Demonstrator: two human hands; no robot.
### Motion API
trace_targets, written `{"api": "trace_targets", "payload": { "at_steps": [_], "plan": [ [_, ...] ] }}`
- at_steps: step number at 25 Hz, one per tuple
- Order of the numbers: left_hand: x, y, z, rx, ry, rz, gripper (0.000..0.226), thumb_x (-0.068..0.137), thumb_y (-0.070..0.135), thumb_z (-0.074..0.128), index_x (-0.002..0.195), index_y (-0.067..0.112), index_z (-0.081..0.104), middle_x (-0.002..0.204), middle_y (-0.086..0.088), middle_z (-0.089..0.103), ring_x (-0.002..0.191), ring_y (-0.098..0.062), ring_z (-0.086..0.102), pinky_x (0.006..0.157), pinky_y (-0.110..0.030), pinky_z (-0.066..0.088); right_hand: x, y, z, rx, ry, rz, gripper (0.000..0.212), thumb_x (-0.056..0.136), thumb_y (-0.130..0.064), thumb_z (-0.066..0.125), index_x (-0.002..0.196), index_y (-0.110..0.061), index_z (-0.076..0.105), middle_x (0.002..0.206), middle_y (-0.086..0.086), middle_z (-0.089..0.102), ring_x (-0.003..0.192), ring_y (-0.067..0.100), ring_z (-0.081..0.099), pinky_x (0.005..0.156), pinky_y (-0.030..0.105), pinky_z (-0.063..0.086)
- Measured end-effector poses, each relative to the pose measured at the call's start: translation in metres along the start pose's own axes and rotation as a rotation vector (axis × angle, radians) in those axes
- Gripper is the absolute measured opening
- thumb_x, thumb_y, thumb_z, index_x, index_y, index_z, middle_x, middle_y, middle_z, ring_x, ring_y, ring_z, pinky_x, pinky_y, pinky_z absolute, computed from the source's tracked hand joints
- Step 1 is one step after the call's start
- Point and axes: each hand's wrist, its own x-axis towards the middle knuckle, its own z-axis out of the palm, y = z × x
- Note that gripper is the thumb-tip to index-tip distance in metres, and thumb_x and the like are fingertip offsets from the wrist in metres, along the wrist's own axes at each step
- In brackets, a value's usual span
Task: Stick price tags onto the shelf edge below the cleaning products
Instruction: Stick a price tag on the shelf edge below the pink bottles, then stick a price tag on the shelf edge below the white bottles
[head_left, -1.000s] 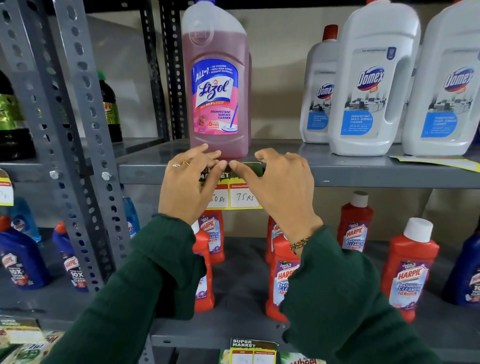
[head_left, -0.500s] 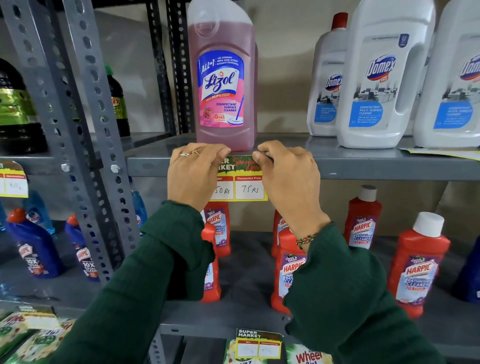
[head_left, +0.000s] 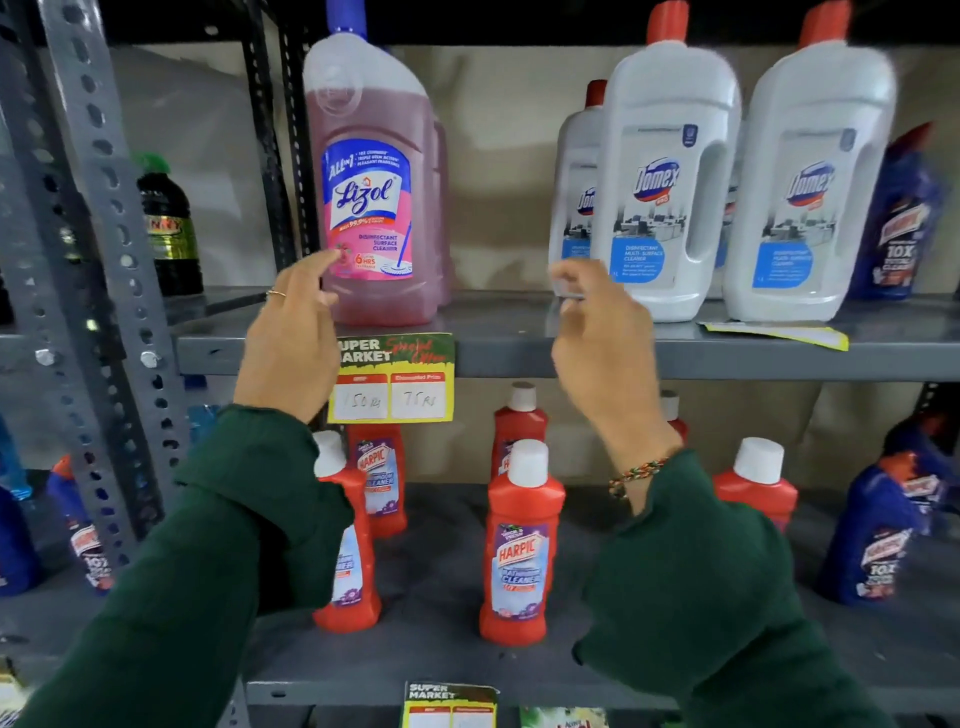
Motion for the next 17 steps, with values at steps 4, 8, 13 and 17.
{"api": "trace_targets", "payload": {
  "at_steps": [4,8,13,17],
  "plan": [
    [0.013,0.055,0.021,0.102,0.101,0.144,0.029,0.091,0.008,0.04,0.118,0.005,0.049,0.11,-0.026,0.06,0.093,-0.042,0.054,0.072,-0.05,0.047,0.026,0.056,-0.071,-0.314,0.135,0.187,0.025,0.081,-0.001,0.048,0.103,-0.009,0.055,0.101,0.022,0.062,0.099,0.038,0.049,0.079,0.041,0.041],
    [0.01,0.128,0.073,0.082,0.006,0.415,0.028,0.091,0.021,0.041,0.104,0.005,0.059,0.093,-0.02,0.069,0.082,-0.037,0.061,0.068,-0.044,0.05,0.031,0.097,-0.112,-0.677,-0.021,0.498,0.037,0.079,-0.019,0.056,0.108,0.002,0.045,0.109,0.031,0.057,0.106,0.045,0.043,0.091,0.052,0.039],
    [-0.02,0.183,0.143,0.18,-0.138,0.461,0.036,0.089,0.035,0.044,0.098,0.006,0.063,0.08,-0.014,0.071,0.072,-0.031,0.063,0.065,-0.038,0.044,0.033,0.112,-0.127,-0.519,-0.027,0.539,0.034,0.077,-0.014,0.057,0.106,-0.001,0.044,0.093,0.018,0.061,0.108,0.043,0.046,0.106,0.059,0.016],
    [-0.025,0.182,0.151,0.161,-0.058,0.317,0.038,0.092,0.038,0.04,0.105,0.006,0.056,0.069,-0.01,0.069,0.064,-0.03,0.061,0.063,-0.039,0.034,0.021,0.118,-0.146,0.021,0.18,0.415,0.03,0.076,0.006,0.059,0.086,-0.015,0.039,0.069,-0.01,0.045,0.076,0.024,0.054,0.068,0.031,0.048]
  ]
}}
